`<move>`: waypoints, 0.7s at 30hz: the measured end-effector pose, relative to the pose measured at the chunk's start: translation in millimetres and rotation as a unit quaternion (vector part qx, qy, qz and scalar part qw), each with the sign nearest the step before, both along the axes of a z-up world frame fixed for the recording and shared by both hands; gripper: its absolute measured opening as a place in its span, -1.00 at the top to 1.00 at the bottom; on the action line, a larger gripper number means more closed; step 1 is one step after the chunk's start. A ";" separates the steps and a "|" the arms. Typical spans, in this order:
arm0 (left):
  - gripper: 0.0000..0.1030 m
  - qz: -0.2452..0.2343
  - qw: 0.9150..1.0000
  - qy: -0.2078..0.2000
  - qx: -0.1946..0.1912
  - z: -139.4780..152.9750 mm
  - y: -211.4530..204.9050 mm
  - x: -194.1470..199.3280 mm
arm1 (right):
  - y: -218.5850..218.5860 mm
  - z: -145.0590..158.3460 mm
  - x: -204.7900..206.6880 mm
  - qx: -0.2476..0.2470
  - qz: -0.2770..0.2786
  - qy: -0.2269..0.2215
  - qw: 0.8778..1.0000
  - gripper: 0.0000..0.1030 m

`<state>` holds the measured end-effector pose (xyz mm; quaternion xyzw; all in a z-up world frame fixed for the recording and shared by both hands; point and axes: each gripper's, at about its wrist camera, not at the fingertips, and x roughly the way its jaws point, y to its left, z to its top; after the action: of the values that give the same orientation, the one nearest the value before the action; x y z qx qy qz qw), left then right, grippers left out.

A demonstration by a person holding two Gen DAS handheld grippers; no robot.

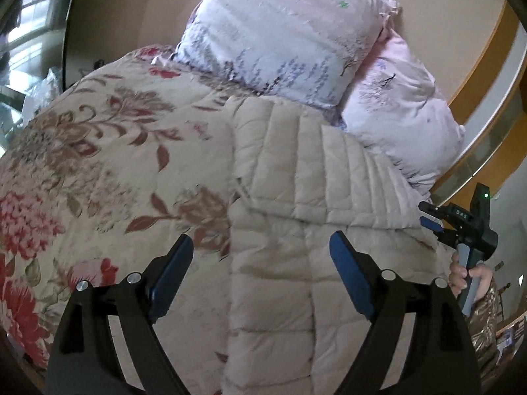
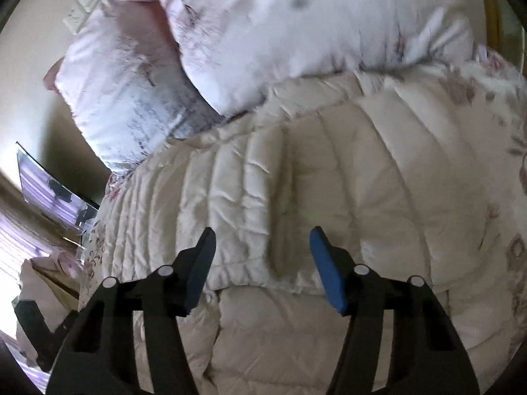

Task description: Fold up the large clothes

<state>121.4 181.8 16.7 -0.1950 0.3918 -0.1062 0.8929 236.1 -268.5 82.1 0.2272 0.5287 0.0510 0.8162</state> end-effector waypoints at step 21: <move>-0.49 -0.024 0.999 0.023 0.001 -21.8 1.9 -22.2 | -11.2 -9.0 -19.8 -0.048 -0.024 0.016 0.998 0.81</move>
<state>99.2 183.8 -5.1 -0.1872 0.4170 -0.1231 0.8808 216.2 -279.7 73.1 0.2014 0.5381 0.0017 0.8185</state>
